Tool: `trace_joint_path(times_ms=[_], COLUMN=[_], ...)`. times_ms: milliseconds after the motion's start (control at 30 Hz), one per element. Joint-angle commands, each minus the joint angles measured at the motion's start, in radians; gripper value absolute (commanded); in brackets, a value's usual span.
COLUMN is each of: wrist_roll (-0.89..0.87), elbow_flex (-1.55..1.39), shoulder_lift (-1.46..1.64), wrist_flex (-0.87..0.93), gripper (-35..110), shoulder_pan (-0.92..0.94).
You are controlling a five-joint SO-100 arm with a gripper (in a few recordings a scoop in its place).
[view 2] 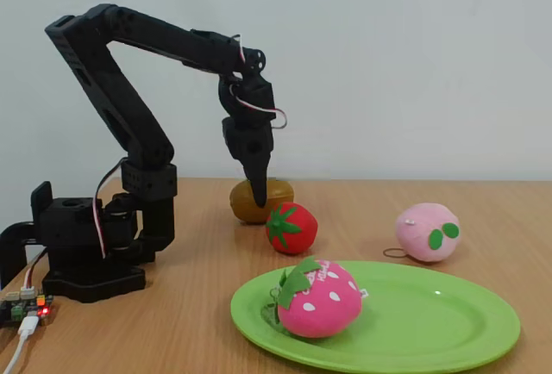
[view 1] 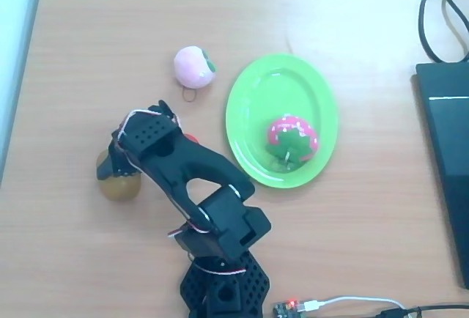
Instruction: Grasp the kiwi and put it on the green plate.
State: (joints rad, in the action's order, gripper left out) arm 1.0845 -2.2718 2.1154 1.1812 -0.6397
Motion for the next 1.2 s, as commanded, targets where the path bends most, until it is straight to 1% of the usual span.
trace_joint_path(times_ms=[0, 333, 967, 1167], wrist_roll=[0.008, 0.012, 0.006, -0.011], elbow_flex=[-0.011, -0.018, -0.046, -0.046], shoulder_lift=[-0.006, -0.055, -0.167, -0.176], wrist_flex=[-0.002, -0.04, -0.169, -0.173], gripper=[45, 44, 42, 39], shoulder_pan=[-0.02, -0.02, -0.012, -0.008])
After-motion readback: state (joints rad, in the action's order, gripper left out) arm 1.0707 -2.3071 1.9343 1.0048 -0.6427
